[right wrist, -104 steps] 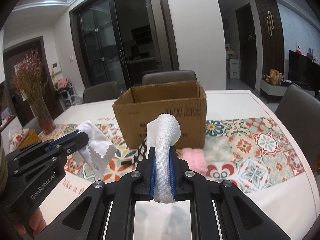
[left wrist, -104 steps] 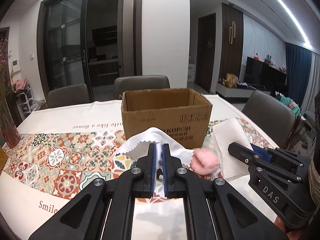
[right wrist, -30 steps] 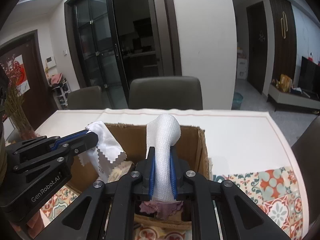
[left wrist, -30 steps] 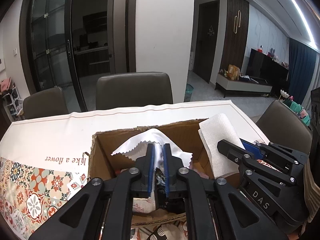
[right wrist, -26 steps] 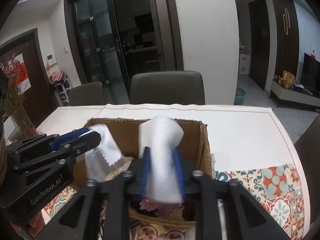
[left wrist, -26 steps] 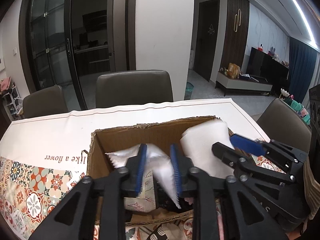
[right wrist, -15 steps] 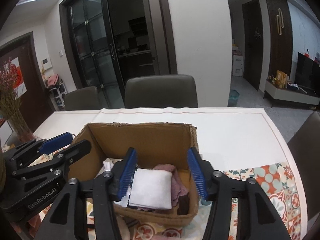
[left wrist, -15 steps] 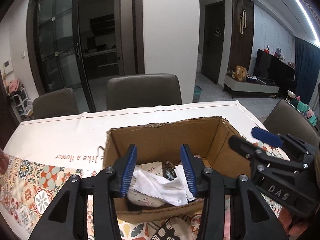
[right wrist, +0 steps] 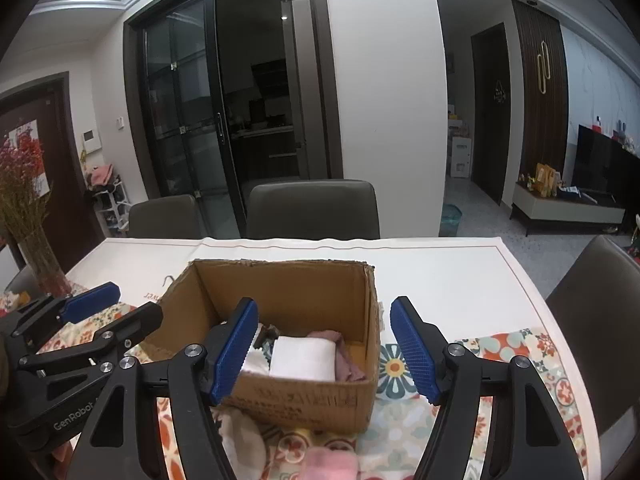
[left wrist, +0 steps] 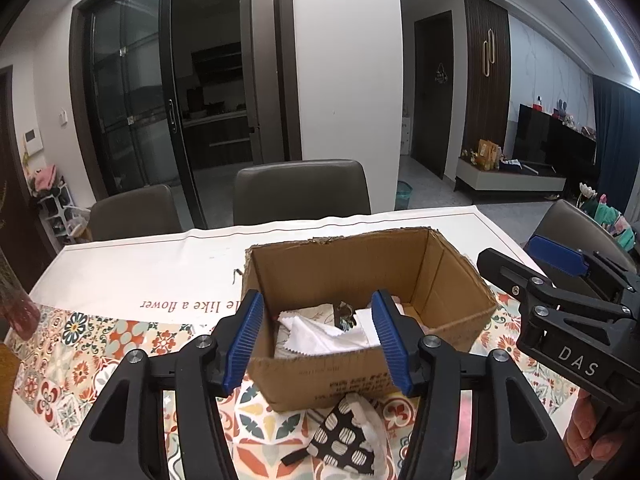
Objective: Organize soft objects
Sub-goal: 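Move both tools back toward the dotted pouch and pink puff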
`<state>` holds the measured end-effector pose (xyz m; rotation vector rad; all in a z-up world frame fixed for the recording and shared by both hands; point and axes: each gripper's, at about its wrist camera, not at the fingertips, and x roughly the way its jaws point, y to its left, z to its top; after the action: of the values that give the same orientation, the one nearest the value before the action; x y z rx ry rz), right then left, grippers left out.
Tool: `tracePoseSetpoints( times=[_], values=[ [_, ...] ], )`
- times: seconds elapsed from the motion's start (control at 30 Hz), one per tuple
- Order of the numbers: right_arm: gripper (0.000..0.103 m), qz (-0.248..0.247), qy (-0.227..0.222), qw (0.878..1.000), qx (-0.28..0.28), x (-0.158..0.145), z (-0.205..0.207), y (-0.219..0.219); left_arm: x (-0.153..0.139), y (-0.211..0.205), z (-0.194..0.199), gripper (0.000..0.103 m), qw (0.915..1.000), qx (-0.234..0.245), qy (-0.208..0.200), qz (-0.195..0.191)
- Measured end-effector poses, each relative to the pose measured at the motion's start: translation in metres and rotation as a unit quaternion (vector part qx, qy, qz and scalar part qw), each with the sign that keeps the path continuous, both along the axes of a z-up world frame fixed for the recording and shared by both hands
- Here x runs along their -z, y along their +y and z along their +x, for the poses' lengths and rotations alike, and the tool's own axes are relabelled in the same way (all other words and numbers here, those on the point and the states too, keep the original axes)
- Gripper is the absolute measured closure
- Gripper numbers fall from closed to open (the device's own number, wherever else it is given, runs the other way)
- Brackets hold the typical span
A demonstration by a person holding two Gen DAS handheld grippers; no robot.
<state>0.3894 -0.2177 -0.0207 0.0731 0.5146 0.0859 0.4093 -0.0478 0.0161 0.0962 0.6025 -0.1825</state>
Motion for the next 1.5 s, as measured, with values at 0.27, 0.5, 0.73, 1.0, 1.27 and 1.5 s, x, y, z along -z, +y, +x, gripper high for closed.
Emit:
tracePoseSetpoints(
  times=[0.27,0.5,0.73,1.0,1.27,1.5],
  values=[
    [0.027,-0.003,-0.013,1.000,0.011,-0.005,-0.029,-0.001,-0.004,0.003,-0.032,0.043,0.9998,-0.009,-0.013,0.009],
    [0.027,0.008,-0.001,1.000,0.012,0.001,-0.051,-0.005,0.000,0.002,-0.058,0.043,0.9998,-0.005,-0.015,0.010],
    [0.027,0.006,0.009,1.000,0.018,0.012,-0.070,-0.003,0.011,0.005,-0.080,0.043,0.9998,-0.009,-0.010,0.011],
    [0.027,0.003,0.033,0.999,0.012,0.032,-0.084,-0.003,0.030,0.007,-0.102,0.043,0.9998,-0.006,0.001,0.020],
    [0.027,0.009,0.057,0.998,0.010,0.053,-0.094,0.003,0.053,0.016,-0.117,0.043,0.9999,0.002,0.016,0.001],
    [0.027,0.004,0.079,0.997,0.009,0.076,-0.100,0.010,0.071,0.019,-0.123,0.042,0.9997,0.004,0.025,0.001]
  ],
)
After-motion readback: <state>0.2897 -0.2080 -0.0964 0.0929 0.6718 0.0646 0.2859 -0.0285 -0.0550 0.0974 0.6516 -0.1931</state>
